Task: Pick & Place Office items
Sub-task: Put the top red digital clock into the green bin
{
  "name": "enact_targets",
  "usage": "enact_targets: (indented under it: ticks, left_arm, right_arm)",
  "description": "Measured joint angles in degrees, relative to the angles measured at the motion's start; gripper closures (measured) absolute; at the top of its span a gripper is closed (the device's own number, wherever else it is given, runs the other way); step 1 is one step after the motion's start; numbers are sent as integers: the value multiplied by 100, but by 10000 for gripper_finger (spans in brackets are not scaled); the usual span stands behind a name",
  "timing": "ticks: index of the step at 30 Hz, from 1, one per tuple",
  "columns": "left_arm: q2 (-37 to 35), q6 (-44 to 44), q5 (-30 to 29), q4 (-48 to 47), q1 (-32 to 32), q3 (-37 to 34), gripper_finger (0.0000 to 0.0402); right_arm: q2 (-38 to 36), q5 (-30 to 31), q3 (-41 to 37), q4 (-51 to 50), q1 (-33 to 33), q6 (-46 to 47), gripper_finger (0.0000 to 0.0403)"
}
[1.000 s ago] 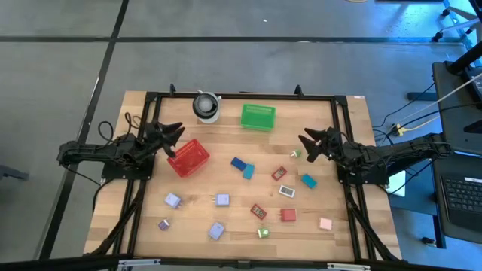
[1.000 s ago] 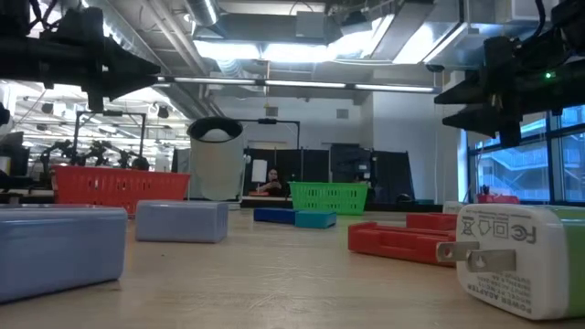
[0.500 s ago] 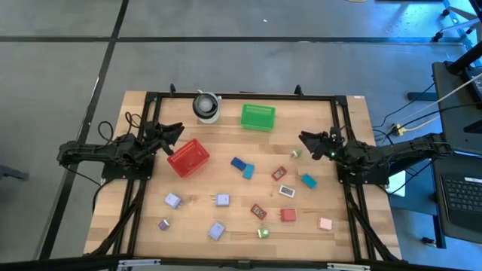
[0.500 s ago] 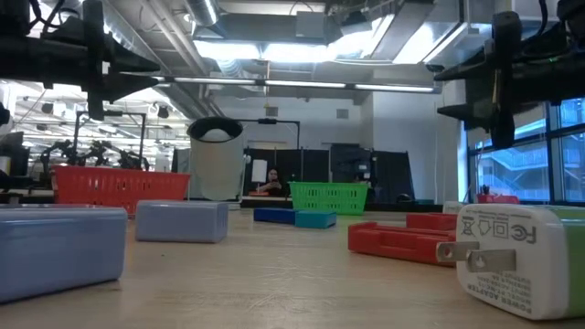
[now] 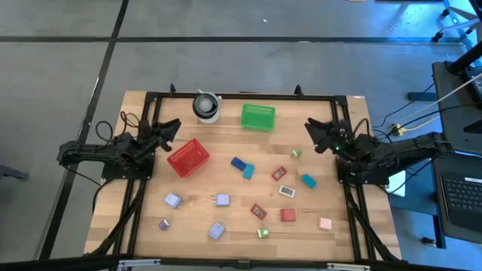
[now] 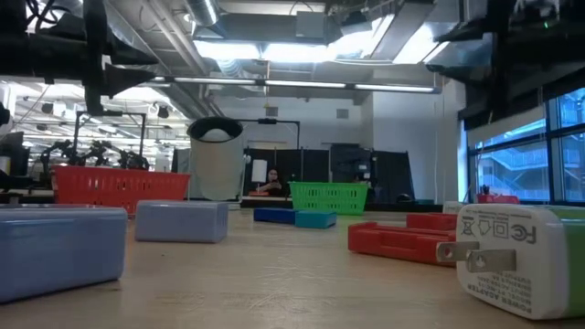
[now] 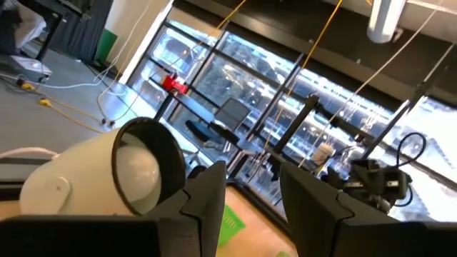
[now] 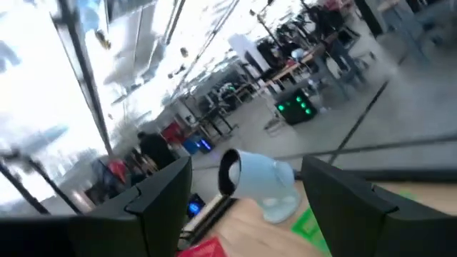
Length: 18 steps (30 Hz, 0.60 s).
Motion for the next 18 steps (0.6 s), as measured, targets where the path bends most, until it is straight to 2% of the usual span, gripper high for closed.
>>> enact_targets:
  ticks: [4,8,10,13,18]
  left_arm:
    - [2,2,-10,-18,0,0,271]
    - [2,0,-10,-18,0,0,264]
    - [2,0,-10,3,0,0,256]
    - [2,0,-12,55,0,0,243]
    - [2,0,-17,80,0,0,220]
  right_arm:
    - [324,-226,809,-1362,-7,-594,135]
    - [821,-1150,1682,-3419,-91,-774,135]
    - [1107,-1688,2037,-4140,-170,-845,135]
    - [1546,-2591,2340,-4726,-300,-1189,135]
    - [2224,-3999,2408,-4868,-577,-1904,135]
